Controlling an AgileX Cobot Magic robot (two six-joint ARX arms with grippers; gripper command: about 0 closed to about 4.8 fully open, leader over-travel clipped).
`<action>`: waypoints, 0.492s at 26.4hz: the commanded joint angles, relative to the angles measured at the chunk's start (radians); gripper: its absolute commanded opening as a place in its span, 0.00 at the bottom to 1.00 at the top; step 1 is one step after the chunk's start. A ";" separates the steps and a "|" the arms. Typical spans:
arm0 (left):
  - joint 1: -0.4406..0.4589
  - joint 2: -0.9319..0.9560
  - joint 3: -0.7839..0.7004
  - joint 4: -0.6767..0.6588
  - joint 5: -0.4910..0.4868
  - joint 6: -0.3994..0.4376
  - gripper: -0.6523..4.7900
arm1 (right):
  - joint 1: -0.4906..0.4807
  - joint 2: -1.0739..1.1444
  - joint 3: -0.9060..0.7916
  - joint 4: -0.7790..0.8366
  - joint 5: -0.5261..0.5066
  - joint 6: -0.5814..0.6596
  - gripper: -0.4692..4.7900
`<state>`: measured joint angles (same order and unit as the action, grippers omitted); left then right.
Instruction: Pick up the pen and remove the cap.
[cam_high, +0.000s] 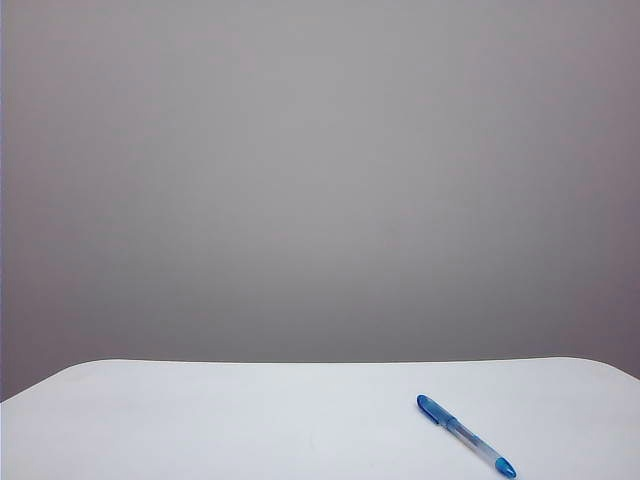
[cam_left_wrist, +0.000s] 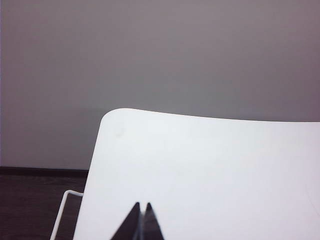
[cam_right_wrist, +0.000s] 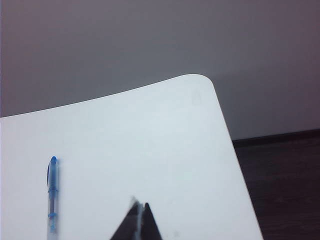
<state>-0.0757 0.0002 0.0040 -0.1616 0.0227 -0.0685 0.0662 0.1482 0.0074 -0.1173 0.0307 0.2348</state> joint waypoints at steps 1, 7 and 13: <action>0.001 0.000 0.002 -0.002 -0.003 0.008 0.11 | 0.000 0.000 -0.006 0.017 0.005 -0.008 0.10; 0.001 0.000 0.002 -0.002 -0.003 0.009 0.11 | 0.000 0.000 -0.006 0.014 0.003 -0.052 0.09; 0.001 0.000 0.005 0.219 -0.010 -0.002 0.11 | 0.003 0.000 -0.002 0.270 -0.069 -0.012 0.09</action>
<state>-0.0757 0.0013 0.0025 -0.0250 0.0219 -0.0650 0.0685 0.1486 0.0074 0.0376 -0.0456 0.1959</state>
